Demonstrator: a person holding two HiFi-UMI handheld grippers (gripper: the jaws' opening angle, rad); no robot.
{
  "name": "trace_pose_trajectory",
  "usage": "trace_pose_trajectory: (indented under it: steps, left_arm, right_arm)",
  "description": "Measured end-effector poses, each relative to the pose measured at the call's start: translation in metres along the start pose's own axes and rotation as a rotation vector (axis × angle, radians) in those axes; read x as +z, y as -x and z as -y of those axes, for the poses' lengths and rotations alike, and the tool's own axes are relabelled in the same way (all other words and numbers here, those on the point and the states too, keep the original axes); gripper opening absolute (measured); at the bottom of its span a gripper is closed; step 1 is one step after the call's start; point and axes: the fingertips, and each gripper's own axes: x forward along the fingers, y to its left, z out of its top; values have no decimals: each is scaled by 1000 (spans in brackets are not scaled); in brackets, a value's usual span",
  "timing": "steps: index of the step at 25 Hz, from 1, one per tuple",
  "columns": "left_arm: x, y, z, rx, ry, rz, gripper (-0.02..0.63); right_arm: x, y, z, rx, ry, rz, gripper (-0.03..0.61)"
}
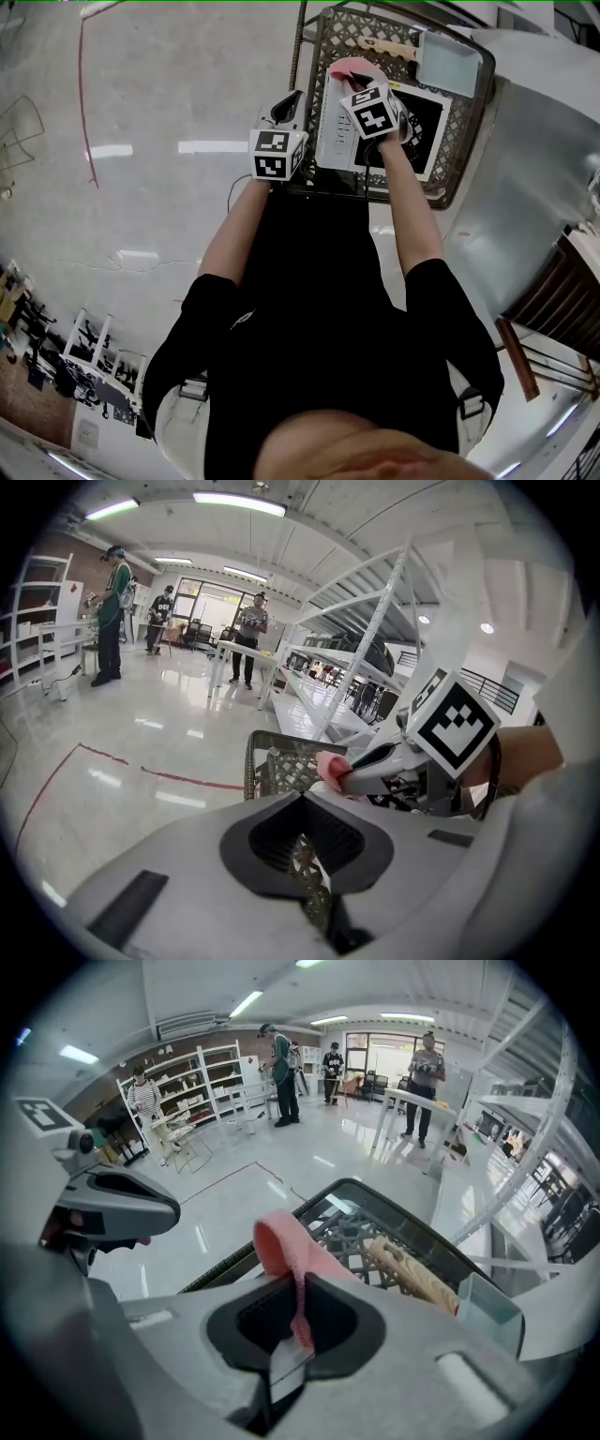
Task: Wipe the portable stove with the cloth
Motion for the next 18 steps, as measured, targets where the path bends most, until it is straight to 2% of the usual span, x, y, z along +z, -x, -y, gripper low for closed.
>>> trace_pose_trajectory:
  steps: [4,7,9,14,18]
  left_arm:
    - [2,3,-5,-30,-3,-4,0]
    - [6,6,-5,-39,-6,8,0]
    - [8,13,-1,-34,-20,23,0]
    - [36,21,12,-43,-24,87,0]
    - [60,30,33,-47,-24,145,0]
  right_arm:
    - [11,-3,-9,-8,29,29,23]
    - [25,5,-19,-3,49,127,25]
    - [28,18,-27,-3,28,201,25]
    - [32,64,-25,4,-174,392,25]
    - [38,114,-20,87,-415,549,25]
